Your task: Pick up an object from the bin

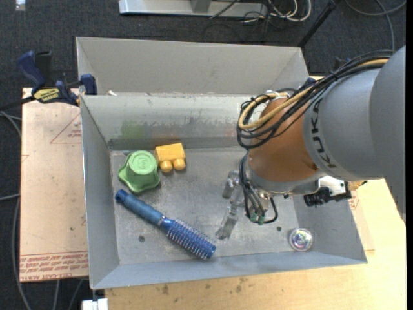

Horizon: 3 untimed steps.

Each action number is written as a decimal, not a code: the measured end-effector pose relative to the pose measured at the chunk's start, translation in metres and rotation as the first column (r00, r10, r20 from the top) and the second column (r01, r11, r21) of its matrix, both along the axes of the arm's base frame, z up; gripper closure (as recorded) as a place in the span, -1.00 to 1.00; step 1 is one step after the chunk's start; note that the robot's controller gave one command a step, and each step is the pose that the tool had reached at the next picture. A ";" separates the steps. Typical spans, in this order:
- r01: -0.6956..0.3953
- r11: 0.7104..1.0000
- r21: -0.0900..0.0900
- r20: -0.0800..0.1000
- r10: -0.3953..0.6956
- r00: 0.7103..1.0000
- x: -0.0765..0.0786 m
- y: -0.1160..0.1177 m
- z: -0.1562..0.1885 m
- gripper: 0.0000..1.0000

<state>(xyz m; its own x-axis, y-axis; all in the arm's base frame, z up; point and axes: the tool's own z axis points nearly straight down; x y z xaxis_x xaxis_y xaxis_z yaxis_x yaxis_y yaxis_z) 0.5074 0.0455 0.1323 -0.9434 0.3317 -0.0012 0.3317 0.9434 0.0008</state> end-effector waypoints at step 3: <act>-0.508 0.861 0.000 0.004 0.508 0.861 0.138 -0.113 -0.038 -1.00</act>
Offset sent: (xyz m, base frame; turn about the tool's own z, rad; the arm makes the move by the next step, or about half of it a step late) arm 0.0822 -0.0447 -0.0195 0.0253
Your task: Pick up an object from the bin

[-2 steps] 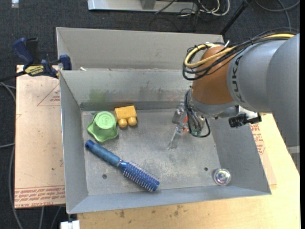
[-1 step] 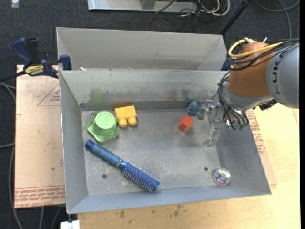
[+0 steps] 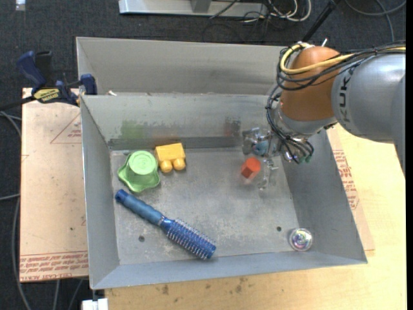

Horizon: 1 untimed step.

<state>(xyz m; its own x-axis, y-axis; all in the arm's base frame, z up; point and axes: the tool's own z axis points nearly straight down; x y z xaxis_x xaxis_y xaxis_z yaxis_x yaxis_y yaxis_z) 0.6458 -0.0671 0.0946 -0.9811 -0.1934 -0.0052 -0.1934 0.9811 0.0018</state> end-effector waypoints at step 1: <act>-0.034 0.999 -0.002 -0.004 0.034 0.999 -0.012 -0.014 -0.024 -1.00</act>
Offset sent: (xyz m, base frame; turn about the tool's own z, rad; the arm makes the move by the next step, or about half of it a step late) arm -0.0117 -0.0137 -0.0231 -0.0373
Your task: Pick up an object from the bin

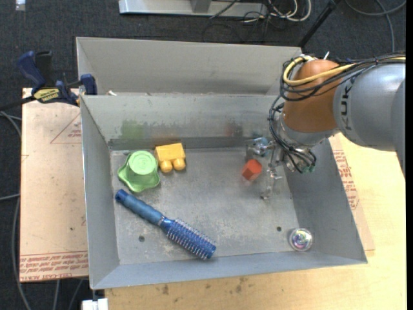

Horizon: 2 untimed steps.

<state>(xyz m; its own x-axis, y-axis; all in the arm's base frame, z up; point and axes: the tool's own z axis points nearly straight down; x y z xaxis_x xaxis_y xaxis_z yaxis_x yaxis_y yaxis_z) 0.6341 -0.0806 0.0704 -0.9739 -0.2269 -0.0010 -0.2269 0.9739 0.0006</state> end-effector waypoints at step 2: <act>0.053 0.999 0.001 0.004 -0.053 0.999 0.017 0.006 0.000 -1.00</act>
Offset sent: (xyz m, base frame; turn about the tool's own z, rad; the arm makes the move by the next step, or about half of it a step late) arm 0.0110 0.0033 -0.0004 -0.0535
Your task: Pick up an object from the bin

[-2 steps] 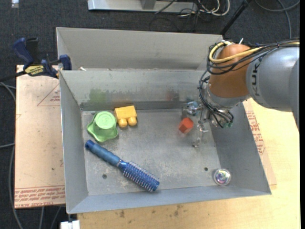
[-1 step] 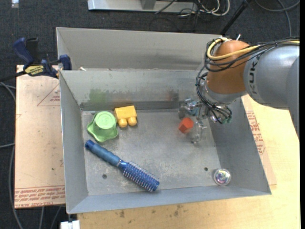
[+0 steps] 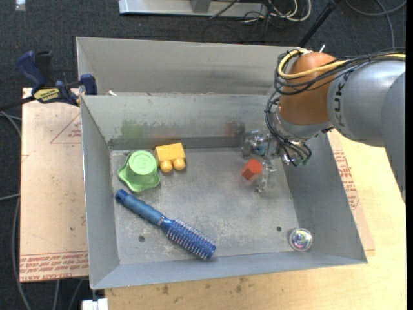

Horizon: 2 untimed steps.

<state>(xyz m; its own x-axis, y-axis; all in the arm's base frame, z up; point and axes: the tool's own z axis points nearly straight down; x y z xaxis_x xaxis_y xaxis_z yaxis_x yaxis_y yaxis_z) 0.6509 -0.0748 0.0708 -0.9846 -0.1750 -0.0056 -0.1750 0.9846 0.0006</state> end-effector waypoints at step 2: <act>-0.002 1.000 -0.001 0.006 0.002 1.000 -0.014 0.021 0.111 1.00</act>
Offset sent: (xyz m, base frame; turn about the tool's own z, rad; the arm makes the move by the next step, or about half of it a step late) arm 0.0000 0.0000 0.0000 0.0000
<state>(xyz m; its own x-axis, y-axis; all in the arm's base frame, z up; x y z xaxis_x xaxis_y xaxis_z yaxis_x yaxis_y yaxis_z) 0.6369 -0.0535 0.1818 -0.9842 -0.1767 -0.0115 -0.1767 0.9843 -0.0013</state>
